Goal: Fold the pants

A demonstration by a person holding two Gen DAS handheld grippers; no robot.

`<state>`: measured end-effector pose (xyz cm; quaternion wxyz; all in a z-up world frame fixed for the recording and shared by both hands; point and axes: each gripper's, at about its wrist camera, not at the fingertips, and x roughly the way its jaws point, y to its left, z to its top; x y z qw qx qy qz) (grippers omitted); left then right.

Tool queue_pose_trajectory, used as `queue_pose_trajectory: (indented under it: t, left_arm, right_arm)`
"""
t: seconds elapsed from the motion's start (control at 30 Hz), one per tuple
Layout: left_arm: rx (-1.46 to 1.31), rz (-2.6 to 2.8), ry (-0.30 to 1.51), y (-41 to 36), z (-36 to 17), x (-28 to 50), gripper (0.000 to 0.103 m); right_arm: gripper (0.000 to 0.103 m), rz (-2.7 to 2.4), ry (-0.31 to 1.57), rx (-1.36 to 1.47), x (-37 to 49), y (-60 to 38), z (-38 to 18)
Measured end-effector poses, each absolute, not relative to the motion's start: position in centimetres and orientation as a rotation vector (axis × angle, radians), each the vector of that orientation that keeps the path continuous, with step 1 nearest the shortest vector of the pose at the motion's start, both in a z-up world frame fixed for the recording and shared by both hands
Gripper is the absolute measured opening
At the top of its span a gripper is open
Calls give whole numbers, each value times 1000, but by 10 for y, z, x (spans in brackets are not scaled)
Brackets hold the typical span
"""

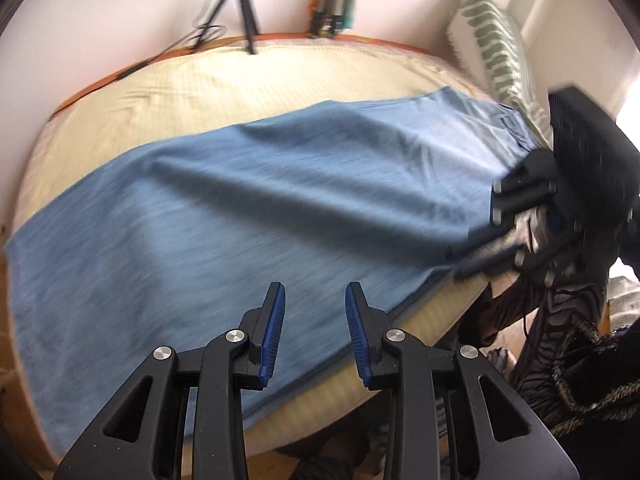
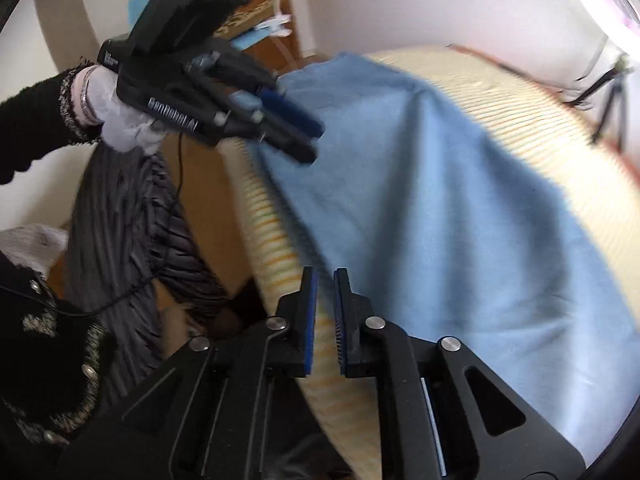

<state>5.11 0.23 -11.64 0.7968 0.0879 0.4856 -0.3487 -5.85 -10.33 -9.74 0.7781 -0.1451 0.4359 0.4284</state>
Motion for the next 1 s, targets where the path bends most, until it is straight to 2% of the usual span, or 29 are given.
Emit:
queue_pose_trajectory:
  t: [0.03, 0.07, 0.17, 0.2, 0.33, 0.47, 0.6, 0.73, 0.77, 0.83, 0.87, 0.9, 1.0]
  left_arm:
    - [195, -769, 1042, -5, -118, 51, 29]
    - [201, -788, 1042, -12, -120, 50, 29]
    - [231, -818, 1054, -28, -129, 49, 29]
    - [247, -821, 1062, -31, -133, 49, 29]
    - [272, -804, 1090, -35, -143, 51, 29]
    - [246, -786, 1101, -31, -146, 55, 29]
    - [250, -788, 1105, -31, -147, 55, 29]
    - [252, -788, 1107, -31, -147, 53, 29]
    - [251, -789, 1109, -31, -147, 53, 29]
    - [248, -790, 1115, -32, -146, 55, 29]
    - [248, -791, 1116, -32, -147, 56, 29]
    - [249, -793, 1117, -32, -147, 57, 29]
    - [251, -800, 1115, -32, -147, 58, 29]
  right_arm:
    - [14, 905, 939, -279, -56, -116, -92]
    - [20, 876, 938, -241, -51, -133, -87]
    - [49, 695, 907, -149, -31, -202, -71]
    - [51, 627, 895, -110, -22, -231, -66]
    - [57, 381, 899, -74, 12, -323, -63]
    - [71, 184, 972, -22, 49, -406, -81]
    - [72, 140, 1054, 93, 77, -457, -102]
    - [72, 204, 1061, 185, 86, -465, -117]
    - [72, 223, 1062, 181, 87, -460, -119]
    - [54, 259, 1073, 132, 88, -447, -125]
    - [30, 260, 1085, 100, 88, -442, -129]
    - [23, 241, 1095, 55, 87, -435, -130]
    - [11, 214, 1035, 14, 78, -432, -117]
